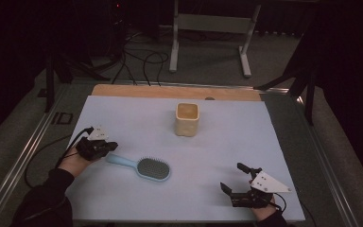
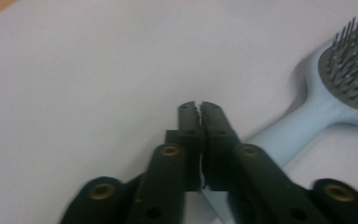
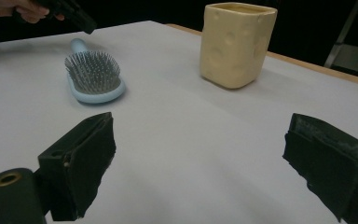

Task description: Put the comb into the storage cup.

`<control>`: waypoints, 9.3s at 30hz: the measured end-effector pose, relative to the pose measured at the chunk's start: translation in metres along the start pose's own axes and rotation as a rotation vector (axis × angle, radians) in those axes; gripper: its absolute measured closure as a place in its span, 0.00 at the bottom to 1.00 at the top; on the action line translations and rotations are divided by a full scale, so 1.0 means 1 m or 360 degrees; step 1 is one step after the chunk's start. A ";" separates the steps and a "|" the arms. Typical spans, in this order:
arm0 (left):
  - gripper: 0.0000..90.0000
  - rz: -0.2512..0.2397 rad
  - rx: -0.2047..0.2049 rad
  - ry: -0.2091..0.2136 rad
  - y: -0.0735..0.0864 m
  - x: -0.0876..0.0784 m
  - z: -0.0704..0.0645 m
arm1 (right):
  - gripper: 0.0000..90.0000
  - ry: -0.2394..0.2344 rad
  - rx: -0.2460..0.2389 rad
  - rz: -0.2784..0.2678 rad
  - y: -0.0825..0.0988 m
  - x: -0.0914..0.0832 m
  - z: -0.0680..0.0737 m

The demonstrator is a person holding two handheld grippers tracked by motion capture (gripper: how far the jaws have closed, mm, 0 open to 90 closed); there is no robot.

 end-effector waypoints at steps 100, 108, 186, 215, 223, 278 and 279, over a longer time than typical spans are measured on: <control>1.00 0.0497 0.0216 0.0294 0.057 -0.035 -0.090 | 0.10 0.0004 0.0024 0.0012 0.001 0.001 0.000; 1.00 0.0506 0.0039 0.0177 0.046 -0.048 -0.076 | 0.10 0.0005 0.0018 0.0012 0.001 0.001 0.000; 0.46 0.0914 -0.0028 0.0224 0.008 0.014 -0.129 | 0.10 0.0012 0.0028 0.0030 0.003 0.002 -0.001; 0.75 0.0957 0.0015 0.0165 0.006 0.018 -0.133 | 0.10 0.0017 0.0026 0.0027 0.003 0.002 -0.002; 0.78 0.0960 0.0106 0.0165 0.004 0.017 -0.135 | 0.10 0.0023 0.0028 0.0028 0.003 0.002 -0.003; 0.78 0.0099 0.0315 0.0475 -0.081 -0.005 -0.180 | 0.10 0.0026 0.0040 0.0021 0.003 0.001 -0.004; 0.78 0.0091 0.0295 0.0494 -0.083 -0.006 -0.181 | 0.10 0.0023 0.0044 0.0015 0.003 0.001 -0.004</control>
Point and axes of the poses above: each handheld gripper's, and its own axes: x roughly forward along the jaws, y roughly out of its underside, z roughly to its left, the point moved 10 cm from there along x, roughly forward along the jaws, and after that the axes turned 4 degrees about z, right-handed, at the moved point
